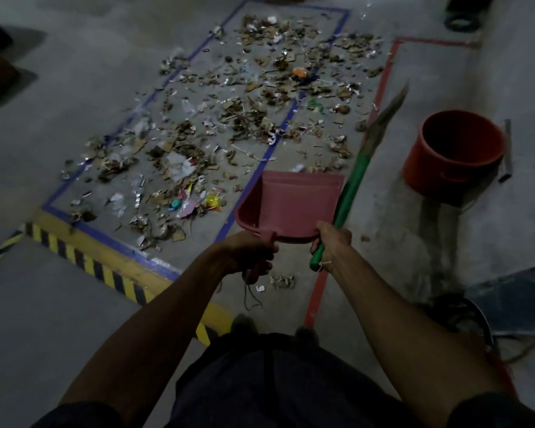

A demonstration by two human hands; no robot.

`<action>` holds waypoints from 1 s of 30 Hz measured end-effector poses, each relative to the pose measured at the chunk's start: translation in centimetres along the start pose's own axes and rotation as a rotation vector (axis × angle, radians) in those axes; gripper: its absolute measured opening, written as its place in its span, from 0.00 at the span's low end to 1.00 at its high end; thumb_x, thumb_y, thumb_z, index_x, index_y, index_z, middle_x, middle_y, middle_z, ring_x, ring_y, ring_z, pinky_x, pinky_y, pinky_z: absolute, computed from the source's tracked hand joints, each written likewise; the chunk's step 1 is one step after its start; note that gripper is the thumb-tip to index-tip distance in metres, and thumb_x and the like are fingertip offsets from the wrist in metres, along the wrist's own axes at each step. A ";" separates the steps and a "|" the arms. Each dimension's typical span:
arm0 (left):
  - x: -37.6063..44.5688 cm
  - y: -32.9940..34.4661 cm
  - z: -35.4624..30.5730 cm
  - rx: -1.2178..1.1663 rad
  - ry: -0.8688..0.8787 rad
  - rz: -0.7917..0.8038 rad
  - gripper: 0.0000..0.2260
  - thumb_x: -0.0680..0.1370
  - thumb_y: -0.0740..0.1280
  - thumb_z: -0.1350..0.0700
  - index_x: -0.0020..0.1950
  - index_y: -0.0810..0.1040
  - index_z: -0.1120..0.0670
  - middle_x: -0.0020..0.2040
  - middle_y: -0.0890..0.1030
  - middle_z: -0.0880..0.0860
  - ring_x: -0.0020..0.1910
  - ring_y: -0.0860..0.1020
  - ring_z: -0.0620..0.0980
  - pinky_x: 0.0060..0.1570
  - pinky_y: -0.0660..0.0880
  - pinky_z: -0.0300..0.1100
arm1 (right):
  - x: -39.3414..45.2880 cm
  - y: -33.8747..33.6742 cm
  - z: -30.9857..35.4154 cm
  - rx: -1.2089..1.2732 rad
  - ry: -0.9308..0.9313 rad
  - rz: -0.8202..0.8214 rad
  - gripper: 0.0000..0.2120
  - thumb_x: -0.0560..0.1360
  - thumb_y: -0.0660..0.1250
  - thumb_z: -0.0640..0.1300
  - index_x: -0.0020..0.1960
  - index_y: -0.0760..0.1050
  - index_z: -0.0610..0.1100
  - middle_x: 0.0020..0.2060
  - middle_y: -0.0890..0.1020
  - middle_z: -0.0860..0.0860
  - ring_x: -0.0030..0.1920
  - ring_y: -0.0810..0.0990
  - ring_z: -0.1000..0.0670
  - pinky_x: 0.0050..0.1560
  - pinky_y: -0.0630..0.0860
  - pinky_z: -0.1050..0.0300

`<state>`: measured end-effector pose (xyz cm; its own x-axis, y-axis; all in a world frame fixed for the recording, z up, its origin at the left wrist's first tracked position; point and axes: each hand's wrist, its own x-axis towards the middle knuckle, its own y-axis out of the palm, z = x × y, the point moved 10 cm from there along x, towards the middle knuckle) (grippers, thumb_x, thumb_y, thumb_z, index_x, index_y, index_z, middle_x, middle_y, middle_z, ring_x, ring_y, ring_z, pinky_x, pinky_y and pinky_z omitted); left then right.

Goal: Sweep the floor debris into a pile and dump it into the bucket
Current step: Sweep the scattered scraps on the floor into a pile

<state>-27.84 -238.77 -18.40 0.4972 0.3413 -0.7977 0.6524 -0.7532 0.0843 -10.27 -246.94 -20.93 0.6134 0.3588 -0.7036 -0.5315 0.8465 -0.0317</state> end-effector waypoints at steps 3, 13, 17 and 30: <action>-1.2 -0.8 -0.5 0.232 0.118 -0.202 0.16 0.77 0.65 0.66 0.61 0.64 0.55 0.37 0.73 0.58 0.27 0.73 0.52 0.24 0.70 0.40 | 0.2 0.2 -0.9 0.040 0.020 -0.021 0.05 0.73 0.64 0.33 0.39 0.74 0.37 0.28 0.74 0.44 0.15 0.67 0.52 0.19 0.65 0.65; -4.3 -2.4 0.8 1.092 0.469 -0.535 0.26 0.80 0.56 0.60 0.77 0.54 0.47 0.51 0.73 0.60 0.34 0.68 0.52 0.31 0.61 0.42 | -1.5 3.0 -4.4 -0.013 0.055 0.005 0.03 0.75 0.64 0.35 0.46 0.75 0.35 0.19 0.74 0.45 0.13 0.67 0.51 0.17 0.63 0.67; -5.6 -4.3 3.3 1.178 0.400 -0.557 0.27 0.80 0.56 0.60 0.77 0.50 0.47 0.54 0.72 0.61 0.34 0.68 0.54 0.30 0.62 0.44 | -3.1 4.4 -6.1 -0.070 0.064 0.003 0.05 0.76 0.65 0.35 0.41 0.74 0.36 0.14 0.70 0.48 0.13 0.67 0.51 0.17 0.64 0.67; -6.4 -12.1 9.8 0.934 0.373 -0.543 0.25 0.82 0.53 0.61 0.78 0.51 0.52 0.61 0.71 0.66 0.46 0.74 0.60 0.42 0.68 0.46 | -7.6 7.2 -12.3 -0.444 -0.023 0.098 0.11 0.75 0.71 0.41 0.48 0.71 0.37 0.30 0.74 0.43 0.25 0.71 0.47 0.26 0.70 0.57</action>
<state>-44.54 -237.34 -20.18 0.5203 0.7777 -0.3528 0.2302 -0.5256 -0.8190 -25.96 -248.42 -24.60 0.5581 0.4414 -0.7027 -0.7835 0.5591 -0.2711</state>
